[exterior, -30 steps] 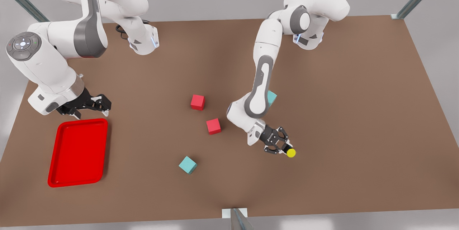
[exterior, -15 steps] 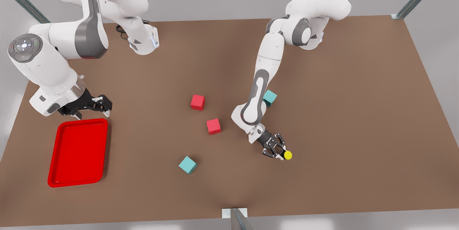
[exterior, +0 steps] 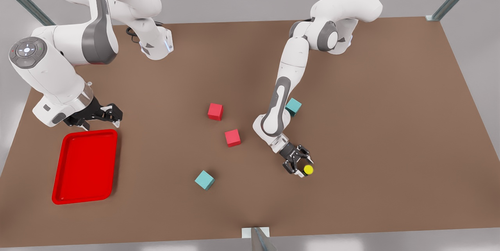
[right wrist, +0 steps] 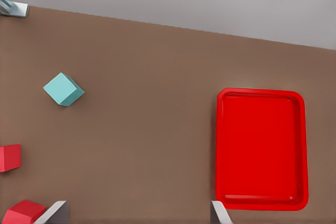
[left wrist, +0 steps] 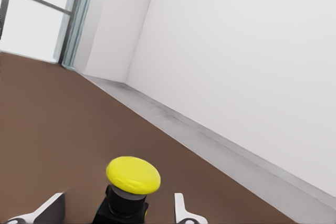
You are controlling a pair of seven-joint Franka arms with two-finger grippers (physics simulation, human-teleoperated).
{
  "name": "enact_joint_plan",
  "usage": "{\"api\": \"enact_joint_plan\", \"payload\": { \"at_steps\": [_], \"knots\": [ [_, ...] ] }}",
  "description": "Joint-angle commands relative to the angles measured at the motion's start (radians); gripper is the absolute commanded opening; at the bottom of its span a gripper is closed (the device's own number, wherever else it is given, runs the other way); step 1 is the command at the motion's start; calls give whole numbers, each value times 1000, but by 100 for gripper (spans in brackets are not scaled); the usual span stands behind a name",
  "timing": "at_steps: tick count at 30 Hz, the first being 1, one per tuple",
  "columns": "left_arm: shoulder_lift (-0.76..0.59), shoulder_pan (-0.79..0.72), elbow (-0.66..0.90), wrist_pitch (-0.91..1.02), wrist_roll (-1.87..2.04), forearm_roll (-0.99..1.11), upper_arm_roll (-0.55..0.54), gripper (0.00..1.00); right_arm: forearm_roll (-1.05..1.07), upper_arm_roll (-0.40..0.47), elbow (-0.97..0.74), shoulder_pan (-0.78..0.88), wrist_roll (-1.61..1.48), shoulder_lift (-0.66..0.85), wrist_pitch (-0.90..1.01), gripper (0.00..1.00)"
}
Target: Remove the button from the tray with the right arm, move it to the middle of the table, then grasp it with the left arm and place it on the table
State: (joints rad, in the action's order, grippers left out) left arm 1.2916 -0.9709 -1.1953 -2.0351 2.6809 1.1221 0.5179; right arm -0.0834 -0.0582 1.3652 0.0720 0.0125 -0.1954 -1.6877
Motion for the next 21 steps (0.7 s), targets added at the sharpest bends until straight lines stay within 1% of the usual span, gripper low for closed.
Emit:
{"api": "enact_joint_plan", "payload": {
  "at_steps": [1,10,12,15,20,21],
  "knots": [
    [-1,0,0,4,220,-4,1,100,1,0,0,0,-2,1,0,100],
    [-9,1,0,3,212,22,7,100,1,0,-2,2,-2,-7,-1,100],
    [-9,4,-1,4,212,47,22,100,4,0,-2,2,-2,-7,-10,100],
    [-9,-3,-44,19,171,65,42,100,2,0,0,2,-2,-7,-10,100],
    [-25,-11,-47,55,111,85,42,99,2,0,-2,2,-2,-7,-13,100],
    [-35,-12,-68,56,97,84,42,99,2,0,-2,2,-2,-7,-13,100]
  ]
}}
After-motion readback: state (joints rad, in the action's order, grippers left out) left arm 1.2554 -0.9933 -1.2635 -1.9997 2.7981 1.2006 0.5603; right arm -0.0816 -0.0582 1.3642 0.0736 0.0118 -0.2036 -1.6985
